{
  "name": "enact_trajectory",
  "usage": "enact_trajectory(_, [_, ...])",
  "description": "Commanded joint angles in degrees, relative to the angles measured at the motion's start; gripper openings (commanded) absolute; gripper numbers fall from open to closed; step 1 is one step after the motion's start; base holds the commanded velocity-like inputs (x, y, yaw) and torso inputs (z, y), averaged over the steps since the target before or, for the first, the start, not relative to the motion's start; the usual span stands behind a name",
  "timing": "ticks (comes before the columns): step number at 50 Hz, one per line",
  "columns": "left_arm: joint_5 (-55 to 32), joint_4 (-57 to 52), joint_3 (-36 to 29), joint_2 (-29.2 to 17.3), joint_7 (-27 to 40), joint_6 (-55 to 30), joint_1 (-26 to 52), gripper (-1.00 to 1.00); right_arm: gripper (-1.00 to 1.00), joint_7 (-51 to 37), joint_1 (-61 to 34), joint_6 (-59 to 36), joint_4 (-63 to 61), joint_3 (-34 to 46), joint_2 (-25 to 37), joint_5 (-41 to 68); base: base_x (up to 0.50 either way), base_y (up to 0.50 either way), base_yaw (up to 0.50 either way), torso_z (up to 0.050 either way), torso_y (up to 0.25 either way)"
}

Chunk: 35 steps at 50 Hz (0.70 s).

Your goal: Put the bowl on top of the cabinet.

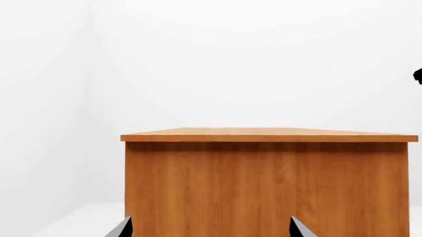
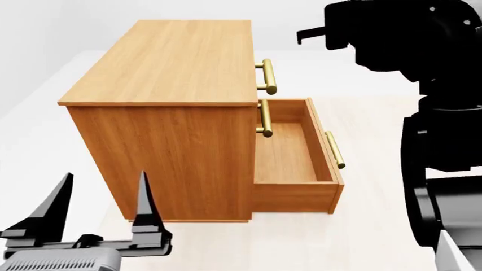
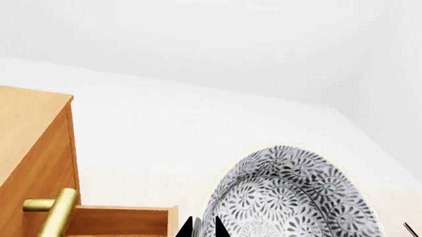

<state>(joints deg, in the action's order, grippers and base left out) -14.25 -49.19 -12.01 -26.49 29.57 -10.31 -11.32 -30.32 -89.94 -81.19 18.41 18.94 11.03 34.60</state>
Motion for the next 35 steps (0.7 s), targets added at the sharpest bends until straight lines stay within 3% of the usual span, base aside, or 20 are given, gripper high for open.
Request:
enact_trajectory(1, [0.1, 0.4, -0.6, 0.0, 0.0, -0.1, 0.6, 1.00, -1.00, -1.5, -0.9, -2.6, -2.8, 1.0, -5.0, 1.2, 0.00, 0.00, 0.00, 0.000, 0.000])
enact_trajectory(14, [0.0, 0.2, -0.8, -0.2, 0.1, 0.1, 0.5, 1.00, -1.00, -6.0, 0.6, -6.1, -7.7, 2.5, -10.5, 4.7, 0.00, 0.00, 0.00, 0.000, 0.001])
enact_trajectory(24, [0.0, -0.2, -1.0, -0.3, 0.2, 0.2, 0.2, 1.00, -1.00, -15.4, -2.2, -3.0, -4.7, 7.9, -10.8, 18.1, 0.00, 0.00, 0.00, 0.000, 0.001])
enact_trajectory(35, [-0.5, -0.6, -0.9, -0.5, 0.5, -0.4, 0.7, 1.00, -1.00, -19.1, -5.9, 2.7, 0.5, 15.9, -10.8, 26.8, 0.00, 0.00, 0.00, 0.000, 0.000])
